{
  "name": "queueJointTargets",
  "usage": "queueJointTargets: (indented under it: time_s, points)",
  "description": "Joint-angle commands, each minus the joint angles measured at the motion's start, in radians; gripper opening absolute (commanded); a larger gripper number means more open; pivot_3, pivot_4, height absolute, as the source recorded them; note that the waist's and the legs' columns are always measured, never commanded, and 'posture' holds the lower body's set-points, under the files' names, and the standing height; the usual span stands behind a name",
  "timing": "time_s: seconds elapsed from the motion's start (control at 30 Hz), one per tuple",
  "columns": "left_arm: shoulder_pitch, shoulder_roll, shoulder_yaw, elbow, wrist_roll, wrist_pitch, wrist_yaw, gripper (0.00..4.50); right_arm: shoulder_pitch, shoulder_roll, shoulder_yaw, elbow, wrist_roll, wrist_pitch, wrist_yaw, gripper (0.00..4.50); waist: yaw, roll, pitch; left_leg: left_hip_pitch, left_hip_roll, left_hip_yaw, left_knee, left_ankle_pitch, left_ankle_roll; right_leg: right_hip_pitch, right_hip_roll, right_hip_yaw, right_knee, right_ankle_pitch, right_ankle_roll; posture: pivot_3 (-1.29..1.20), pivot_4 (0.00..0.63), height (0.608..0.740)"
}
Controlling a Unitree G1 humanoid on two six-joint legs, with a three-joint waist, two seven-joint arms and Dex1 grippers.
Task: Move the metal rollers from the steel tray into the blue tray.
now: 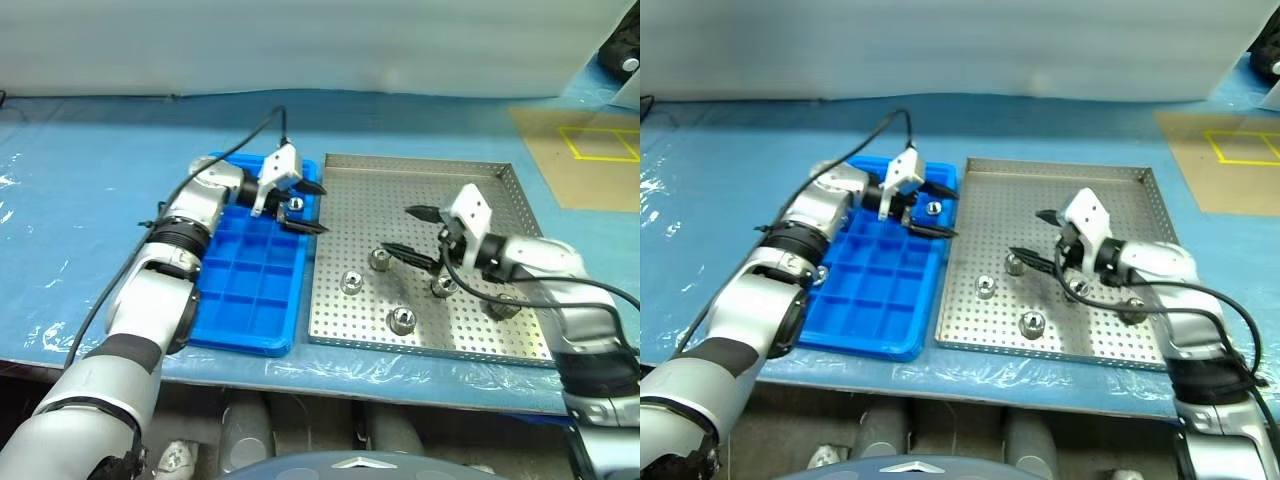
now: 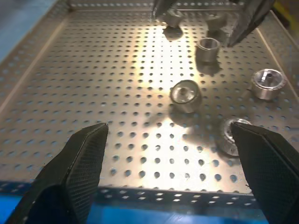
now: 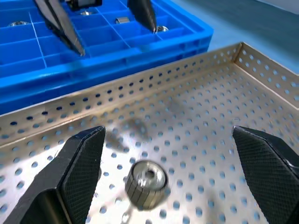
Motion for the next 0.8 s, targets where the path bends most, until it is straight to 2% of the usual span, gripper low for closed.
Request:
queueJointTargets:
  time_s: [0.03,0.2,0.4,0.7,0.8]
  points:
    - [-0.042,-0.009,-0.006,0.031,0.018,-0.047,-0.048,4.41,0.045,-0.034,-0.085,-0.131,0.066,0.050,-0.016,4.50,-0.012,0.000,0.000,0.000,0.000,0.000,0.001,0.000,0.001,0.000,0.000,0.000,0.000,0.000,0.000,-0.42,0.150,0.740]
    - [-0.038,-0.055,-0.020,0.067,0.046,-0.090,-0.076,4.41,0.107,-0.044,-0.115,-0.239,0.133,0.118,-0.045,4.50,-0.025,0.000,0.000,0.005,0.000,0.002,0.002,-0.003,0.005,0.005,-0.001,0.001,-0.001,0.000,0.000,-0.45,0.150,0.740]
    - [-0.027,-0.113,-0.049,0.103,0.097,-0.118,-0.071,4.41,0.109,-0.037,-0.126,-0.322,0.232,0.172,-0.075,4.50,-0.040,0.000,0.000,0.006,0.000,0.003,0.004,-0.005,0.008,0.006,-0.001,0.002,-0.002,0.000,0.000,-0.48,0.150,0.740]
    - [0.004,-0.140,-0.145,0.155,0.230,-0.232,-0.048,4.41,0.131,-0.070,-0.126,-0.346,0.256,0.164,-0.098,4.50,-0.045,0.000,0.000,0.006,0.000,0.004,0.003,-0.006,0.010,0.008,-0.001,0.003,-0.007,0.000,0.000,-0.50,0.150,0.740]
    - [0.002,-0.145,-0.148,0.156,0.233,-0.234,-0.077,4.41,0.142,-0.078,-0.121,-0.351,0.246,0.161,-0.112,4.50,-0.050,0.000,0.000,0.013,0.000,0.006,0.000,-0.007,0.011,0.015,-0.001,0.004,-0.011,0.000,0.000,-0.51,0.150,0.740]
